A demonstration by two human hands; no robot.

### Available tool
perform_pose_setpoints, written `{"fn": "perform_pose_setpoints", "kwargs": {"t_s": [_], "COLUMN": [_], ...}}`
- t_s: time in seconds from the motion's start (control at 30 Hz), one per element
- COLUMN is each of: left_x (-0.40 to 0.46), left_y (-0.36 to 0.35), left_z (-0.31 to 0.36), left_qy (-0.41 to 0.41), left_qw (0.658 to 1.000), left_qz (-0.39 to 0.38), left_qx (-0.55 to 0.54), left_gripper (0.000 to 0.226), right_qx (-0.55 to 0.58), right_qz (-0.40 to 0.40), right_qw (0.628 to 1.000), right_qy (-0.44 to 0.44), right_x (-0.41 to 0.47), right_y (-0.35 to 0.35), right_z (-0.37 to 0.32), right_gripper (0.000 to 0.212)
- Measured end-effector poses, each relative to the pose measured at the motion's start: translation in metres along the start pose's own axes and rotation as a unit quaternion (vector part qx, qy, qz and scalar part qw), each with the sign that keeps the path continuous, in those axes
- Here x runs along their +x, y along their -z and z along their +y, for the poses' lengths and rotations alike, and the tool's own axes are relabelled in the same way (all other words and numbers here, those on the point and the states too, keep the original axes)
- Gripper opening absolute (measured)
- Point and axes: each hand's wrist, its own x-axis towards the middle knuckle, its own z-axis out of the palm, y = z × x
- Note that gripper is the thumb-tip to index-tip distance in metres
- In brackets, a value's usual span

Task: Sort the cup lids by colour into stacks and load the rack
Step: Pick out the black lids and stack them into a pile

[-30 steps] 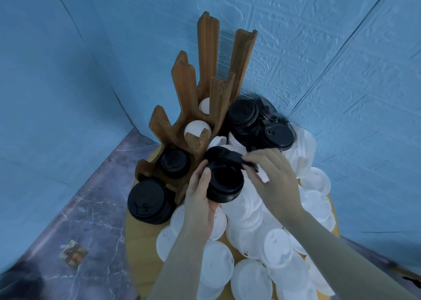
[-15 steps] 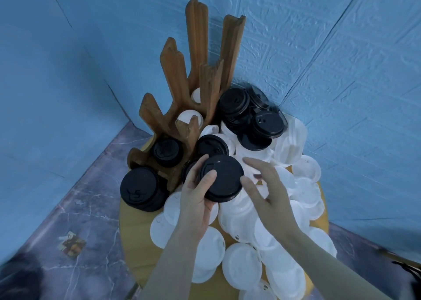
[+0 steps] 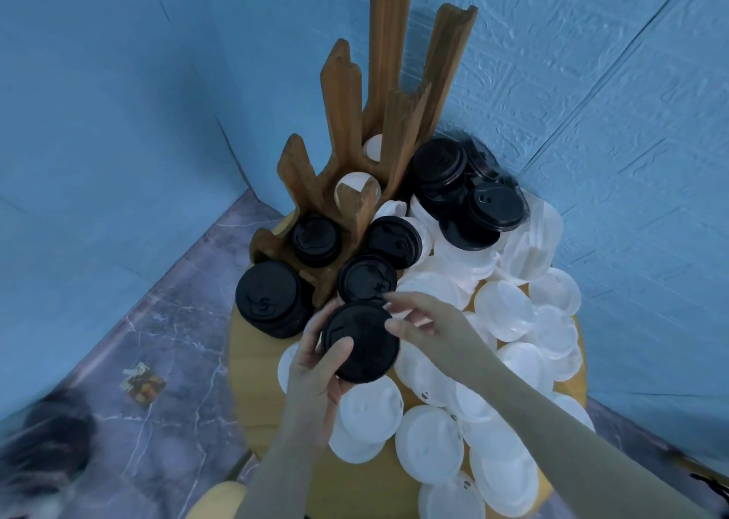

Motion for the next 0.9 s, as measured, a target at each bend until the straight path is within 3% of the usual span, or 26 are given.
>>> {"fn": "perform_pose_setpoints", "kwargs": {"t_s": [0.07, 0.17, 0.37, 0.57, 0.7, 0.77, 0.9], "left_x": [-0.001, 0.000, 0.004, 0.006, 0.007, 0.007, 0.003], "left_y": [0.001, 0.002, 0.002, 0.001, -0.003, -0.007, -0.015], "left_z": [0.001, 0.003, 0.007, 0.009, 0.009, 0.007, 0.001], "left_qy": [-0.011, -0.015, -0.031, -0.032, -0.034, -0.034, -0.037], "left_qw": [0.999, 0.999, 0.998, 0.996, 0.996, 0.996, 0.997], "left_qz": [0.024, 0.040, 0.051, 0.062, 0.063, 0.059, 0.049], "left_qx": [-0.020, -0.022, -0.036, -0.048, -0.049, -0.050, -0.045], "left_gripper": [0.050, 0.051, 0.053, 0.053, 0.052, 0.051, 0.047], "right_qx": [-0.086, -0.125, -0.196, -0.044, 0.230, 0.311, 0.250], "right_qz": [0.091, 0.176, 0.166, 0.196, 0.166, 0.120, 0.084], "right_qw": [0.991, 0.974, 0.967, 0.980, 0.957, 0.938, 0.957], "right_qy": [0.048, 0.065, -0.001, -0.008, -0.063, -0.094, -0.122], "right_x": [0.022, 0.062, 0.101, 0.083, 0.036, 0.010, -0.024], "right_y": [0.005, 0.017, 0.022, 0.030, 0.037, 0.034, 0.012], "right_z": [-0.006, -0.013, -0.011, -0.019, -0.030, -0.030, -0.022], "right_gripper": [0.036, 0.043, 0.053, 0.036, 0.028, 0.026, 0.024]}}
